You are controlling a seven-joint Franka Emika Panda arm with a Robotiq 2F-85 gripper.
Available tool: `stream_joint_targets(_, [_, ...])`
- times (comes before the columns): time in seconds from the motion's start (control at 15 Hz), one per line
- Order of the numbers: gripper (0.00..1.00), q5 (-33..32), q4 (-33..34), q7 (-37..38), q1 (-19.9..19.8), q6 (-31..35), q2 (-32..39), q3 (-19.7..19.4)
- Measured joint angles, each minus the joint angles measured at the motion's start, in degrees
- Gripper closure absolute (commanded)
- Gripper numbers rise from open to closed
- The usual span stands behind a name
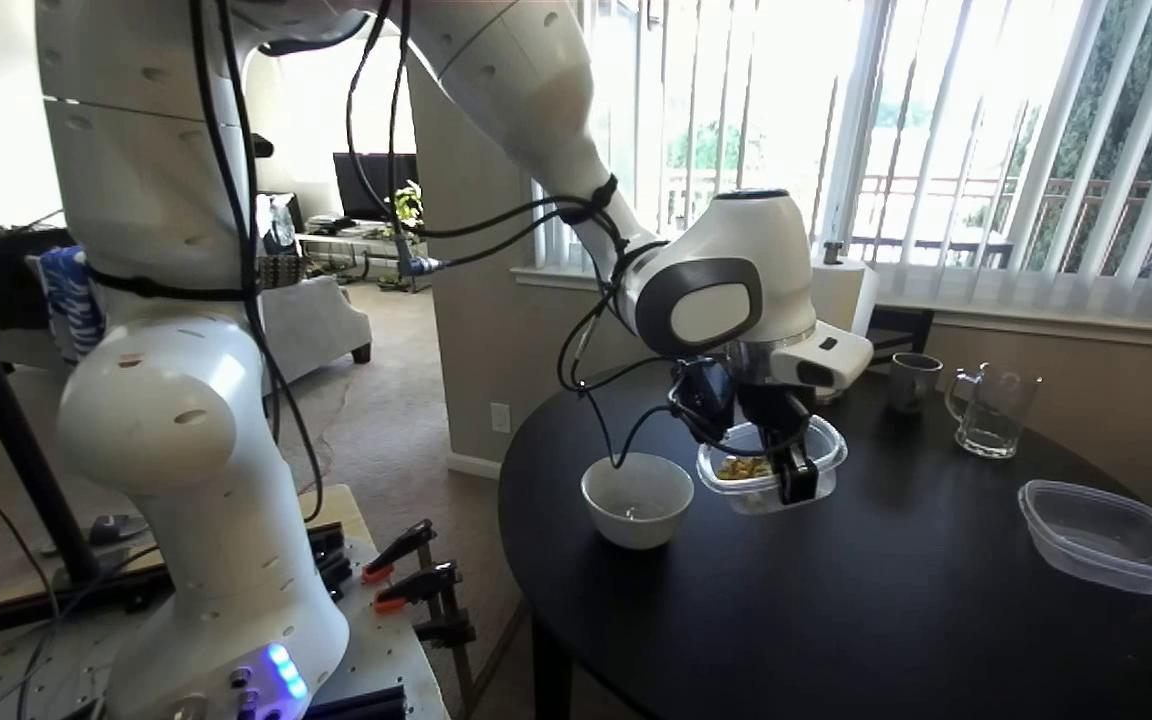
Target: Transfer the candy to the white bowl
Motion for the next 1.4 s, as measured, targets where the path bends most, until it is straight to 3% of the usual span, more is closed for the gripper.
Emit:
stream_joint_targets(0.2, [0.99,-9.29,-1.75,11.78,1.88,8.32,0.65,-3.89])
stream_joint_targets(0.4, [0.99,-20.40,-2.06,24.74,8.84,14.61,2.82,-14.55])
stream_joint_targets(0.6, [0.99,-28.82,-1.53,34.35,16.61,15.03,5.06,-24.11])
stream_joint_targets(0.8, [0.99,-29.08,-1.78,34.65,18.80,11.66,5.32,-23.87])
stream_joint_targets(1.4, [0.99,-28.70,-2.18,34.47,17.02,7.98,4.95,-19.46])
